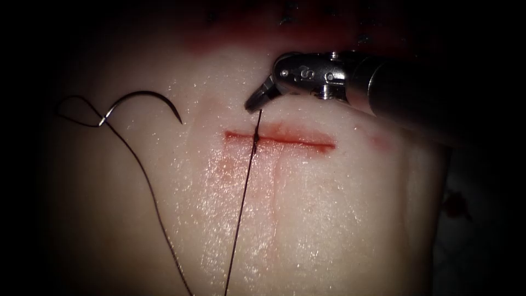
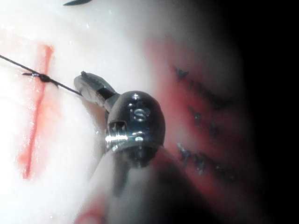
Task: Wound Closure
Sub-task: Pull tail back through loop and upward while left hand pulls working thread downward to tighten, then create one loop around right jaws, counter-clockwise
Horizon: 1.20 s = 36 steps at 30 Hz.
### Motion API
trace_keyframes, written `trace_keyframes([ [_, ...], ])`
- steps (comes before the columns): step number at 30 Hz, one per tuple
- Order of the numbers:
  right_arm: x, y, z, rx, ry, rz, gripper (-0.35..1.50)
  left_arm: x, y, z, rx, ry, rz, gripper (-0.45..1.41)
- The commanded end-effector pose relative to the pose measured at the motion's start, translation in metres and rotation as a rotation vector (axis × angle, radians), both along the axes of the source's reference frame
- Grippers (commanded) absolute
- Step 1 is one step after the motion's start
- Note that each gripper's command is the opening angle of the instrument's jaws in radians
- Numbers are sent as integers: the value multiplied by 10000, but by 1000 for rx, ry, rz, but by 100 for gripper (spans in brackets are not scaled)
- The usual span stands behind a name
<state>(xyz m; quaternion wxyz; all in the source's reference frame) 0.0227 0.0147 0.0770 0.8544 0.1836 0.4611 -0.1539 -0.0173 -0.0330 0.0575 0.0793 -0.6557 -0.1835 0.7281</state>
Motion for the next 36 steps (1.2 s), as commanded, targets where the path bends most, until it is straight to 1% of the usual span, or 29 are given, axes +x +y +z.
trace_keyframes([
  [1,5,6,3,0,3,4,-35,-4,-3,5,1,-2,4,-35],
  [9,5,8,1,-4,8,11,-35,-2,-4,8,-2,-4,6,-35],
  [15,8,-5,-3,8,24,15,-35,-3,8,0,12,-8,7,-35],
  [16,9,-8,-4,9,30,25,16,-3,11,-3,23,-8,7,-35],
  [17,10,-11,-6,11,38,37,54,-4,18,-7,14,-15,11,-35],
  [18,11,-15,-9,15,51,57,86,-4,23,-11,8,-16,10,-35],
  [19,12,-17,-11,18,56,73,106,-4,28,-15,-4,-16,8,-35],
  [20,13,-19,-13,21,58,87,113,-4,36,-21,-13,-16,5,-35],
  [23,13,-21,-22,35,59,137,123,-4,55,-36,-41,-20,1,-35],
  [26,9,-18,-31,50,85,210,135,-3,73,-51,-78,-21,-4,-35],
  [28,4,-15,-38,54,92,237,145,-2,89,-62,-111,-21,-8,-35],
  [32,-8,-15,-50,48,121,297,145,1,126,-82,-188,-27,-7,-35],
  [36,-17,-28,-61,26,124,315,135,2,173,-103,-265,-18,-2,-35],
])
